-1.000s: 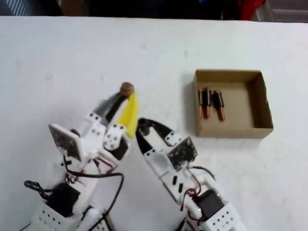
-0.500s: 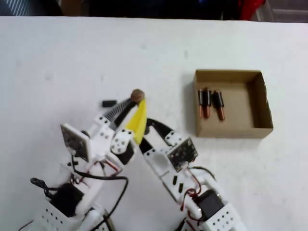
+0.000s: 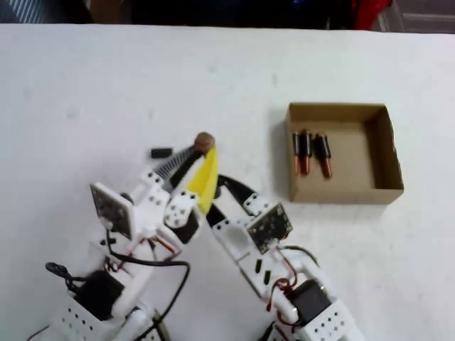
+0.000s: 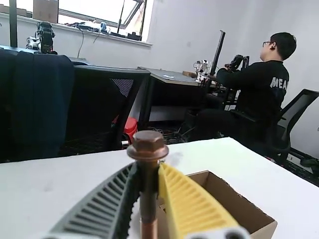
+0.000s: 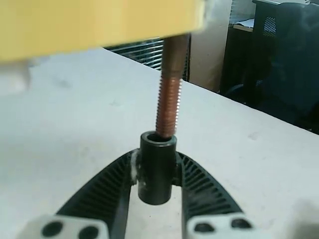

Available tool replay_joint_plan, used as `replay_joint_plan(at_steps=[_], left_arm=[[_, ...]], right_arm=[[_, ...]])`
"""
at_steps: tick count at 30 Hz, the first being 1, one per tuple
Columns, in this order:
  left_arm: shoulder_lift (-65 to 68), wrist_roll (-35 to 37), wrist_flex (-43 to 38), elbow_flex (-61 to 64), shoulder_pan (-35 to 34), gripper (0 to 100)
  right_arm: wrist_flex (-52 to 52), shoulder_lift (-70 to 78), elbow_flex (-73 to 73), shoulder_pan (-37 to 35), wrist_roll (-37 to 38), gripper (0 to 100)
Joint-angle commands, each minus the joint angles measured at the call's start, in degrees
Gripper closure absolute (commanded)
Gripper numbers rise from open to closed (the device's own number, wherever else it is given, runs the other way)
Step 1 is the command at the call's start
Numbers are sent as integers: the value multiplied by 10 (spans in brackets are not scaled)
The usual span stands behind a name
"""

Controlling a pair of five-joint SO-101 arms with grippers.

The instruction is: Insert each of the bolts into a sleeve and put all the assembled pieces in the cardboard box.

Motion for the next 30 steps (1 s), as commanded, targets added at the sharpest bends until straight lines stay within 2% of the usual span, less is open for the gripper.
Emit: replay_joint_plan(at_steps=[1, 7, 30], left_arm=[[-10, 1, -60, -9, -7, 977], [-10, 2, -54, 1, -32, 977], [-10, 5, -30, 21, -27, 977]], right_arm=[[-12, -3, 5, -1, 8, 981], [-11, -3, 5, -1, 8, 981], [-11, -3, 5, -1, 8, 981]])
